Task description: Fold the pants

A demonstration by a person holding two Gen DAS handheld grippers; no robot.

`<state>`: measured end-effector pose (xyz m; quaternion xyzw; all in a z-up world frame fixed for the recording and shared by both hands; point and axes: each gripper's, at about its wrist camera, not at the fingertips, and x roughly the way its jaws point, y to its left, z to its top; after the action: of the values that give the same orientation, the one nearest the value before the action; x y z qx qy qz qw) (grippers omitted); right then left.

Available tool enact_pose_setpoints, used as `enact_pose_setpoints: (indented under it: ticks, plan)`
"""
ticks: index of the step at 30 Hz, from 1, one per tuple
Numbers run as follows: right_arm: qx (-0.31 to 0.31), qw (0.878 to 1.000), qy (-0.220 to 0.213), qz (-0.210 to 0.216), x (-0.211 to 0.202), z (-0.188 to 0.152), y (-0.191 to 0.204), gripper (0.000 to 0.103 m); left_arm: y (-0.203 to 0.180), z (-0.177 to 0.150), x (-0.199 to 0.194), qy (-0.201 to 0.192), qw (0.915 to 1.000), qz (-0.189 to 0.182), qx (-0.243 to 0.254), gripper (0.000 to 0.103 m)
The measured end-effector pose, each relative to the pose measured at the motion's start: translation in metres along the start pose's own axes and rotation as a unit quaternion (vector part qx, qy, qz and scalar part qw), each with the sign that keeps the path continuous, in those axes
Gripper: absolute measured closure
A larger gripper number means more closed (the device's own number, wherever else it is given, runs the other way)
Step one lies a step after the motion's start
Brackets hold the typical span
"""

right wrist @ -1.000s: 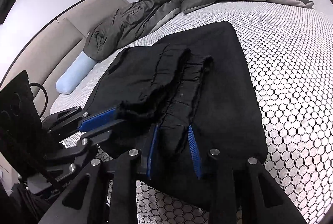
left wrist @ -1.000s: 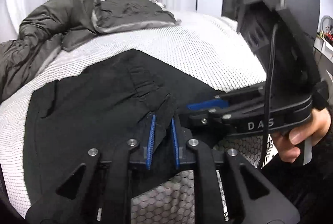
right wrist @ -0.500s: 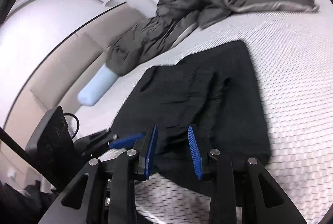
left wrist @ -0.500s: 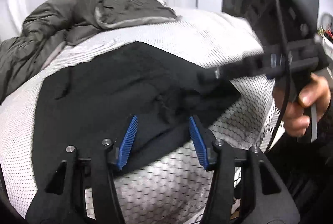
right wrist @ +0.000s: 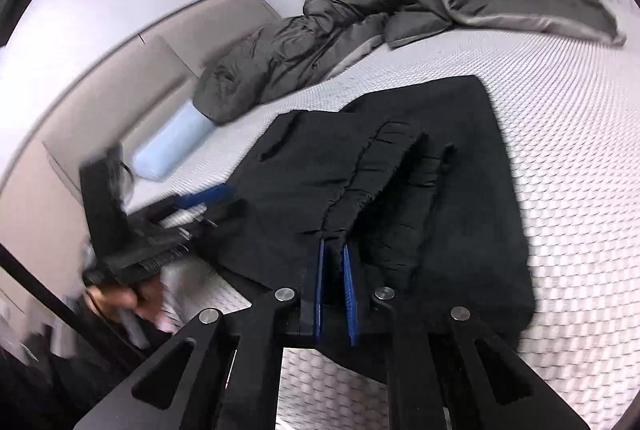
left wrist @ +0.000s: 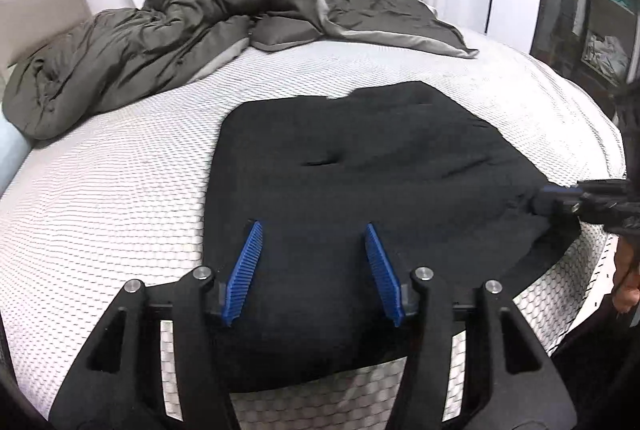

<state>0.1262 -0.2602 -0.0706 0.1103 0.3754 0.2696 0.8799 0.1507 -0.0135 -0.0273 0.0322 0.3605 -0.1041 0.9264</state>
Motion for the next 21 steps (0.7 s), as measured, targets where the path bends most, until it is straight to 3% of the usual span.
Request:
enact_pose_setpoints:
  ticks: [1,2,4,6,7,8,9,14,18,21]
  plan:
    - [-0.006,0.999,0.017,-0.03,0.007,-0.003,-0.003,0.094,0.006,0.003,0.003,0.001,1.0,0.003,-0.003,0.049]
    - [-0.004,0.999,0.037,-0.034,0.014,-0.006,-0.008,0.094,0.011,0.003,0.002,0.003,0.9999,0.007,-0.007,0.049]
    - [0.007,0.999,0.035,-0.025,0.015,-0.007,-0.01,0.086,0.02,-0.001,-0.003,0.007,0.9998,0.013,-0.014,0.049]
    - [0.012,0.999,0.027,-0.021,0.006,-0.005,-0.011,0.068,0.028,-0.004,-0.009,0.005,0.9997,0.018,-0.015,0.044]
    - [0.019,1.0,0.012,-0.016,0.0,-0.004,-0.012,0.053,0.032,-0.006,-0.013,0.002,0.9997,0.018,-0.015,0.035]
    - [0.025,1.0,-0.003,-0.014,-0.004,-0.002,-0.014,0.052,0.037,-0.009,-0.016,0.0,0.9997,0.018,-0.015,0.025]
    - [0.025,1.0,-0.006,-0.015,-0.004,-0.001,-0.014,0.052,0.04,-0.013,-0.016,0.002,0.9998,0.018,-0.013,0.023]
    - [0.008,0.998,0.04,-0.041,0.021,-0.004,-0.016,0.052,0.045,-0.027,-0.007,0.032,0.9991,0.029,-0.002,0.022]
    - [0.008,0.999,0.027,-0.036,0.003,-0.003,-0.017,0.049,0.059,-0.025,-0.021,0.01,0.9996,0.002,-0.025,0.022]
    - [0.027,0.999,0.003,-0.021,-0.004,0.01,-0.021,0.039,0.074,-0.011,-0.018,0.004,0.9978,-0.021,-0.062,0.022]
